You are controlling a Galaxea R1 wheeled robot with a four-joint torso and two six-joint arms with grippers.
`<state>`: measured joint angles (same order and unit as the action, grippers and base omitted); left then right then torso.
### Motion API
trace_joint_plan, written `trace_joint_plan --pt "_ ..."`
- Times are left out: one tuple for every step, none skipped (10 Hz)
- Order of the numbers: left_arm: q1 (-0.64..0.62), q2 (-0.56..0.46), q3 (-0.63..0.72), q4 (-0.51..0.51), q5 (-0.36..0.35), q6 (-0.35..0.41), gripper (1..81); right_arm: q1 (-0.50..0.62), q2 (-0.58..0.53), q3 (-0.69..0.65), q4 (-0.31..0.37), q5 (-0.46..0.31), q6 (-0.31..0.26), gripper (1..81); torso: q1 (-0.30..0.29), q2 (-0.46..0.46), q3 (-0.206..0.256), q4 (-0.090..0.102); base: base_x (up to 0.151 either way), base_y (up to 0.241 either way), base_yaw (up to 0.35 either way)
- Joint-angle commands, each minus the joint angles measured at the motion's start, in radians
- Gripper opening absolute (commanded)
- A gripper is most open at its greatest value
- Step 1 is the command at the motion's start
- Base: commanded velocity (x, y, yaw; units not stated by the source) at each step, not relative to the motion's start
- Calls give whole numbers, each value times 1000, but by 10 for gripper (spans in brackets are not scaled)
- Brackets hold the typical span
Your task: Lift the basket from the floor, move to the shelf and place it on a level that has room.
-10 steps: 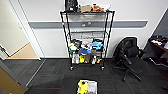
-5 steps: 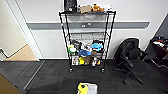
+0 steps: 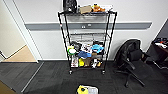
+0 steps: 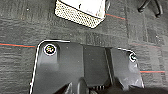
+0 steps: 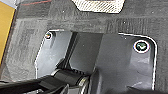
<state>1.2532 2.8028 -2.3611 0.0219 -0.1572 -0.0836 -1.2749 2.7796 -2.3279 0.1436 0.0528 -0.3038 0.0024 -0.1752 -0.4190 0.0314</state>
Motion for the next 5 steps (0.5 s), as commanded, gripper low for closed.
trace_joint_plan --pt "-53 -15 13 -4 44 -2 811 48 -13 7 -7 -56 -5 811 0 0 0 0 126 0 0" --pt "-51 -15 12 -4 45 -2 811 48 -13 4 -7 -56 -5 811 0 0 0 0 125 0 0" --pt "-51 -15 13 -4 45 -2 811 47 -12 1 -7 -56 -5 811 0 0 0 0 126 0 0" --pt "-50 -15 13 -4 45 -2 811 47 -10 -5 -7 -56 -5 811 0 0 0 0 125 0 0" --pt "-51 -15 13 -4 45 -2 811 47 -9 -10 -6 -56 -5 811 0 0 0 0 125 0 0"
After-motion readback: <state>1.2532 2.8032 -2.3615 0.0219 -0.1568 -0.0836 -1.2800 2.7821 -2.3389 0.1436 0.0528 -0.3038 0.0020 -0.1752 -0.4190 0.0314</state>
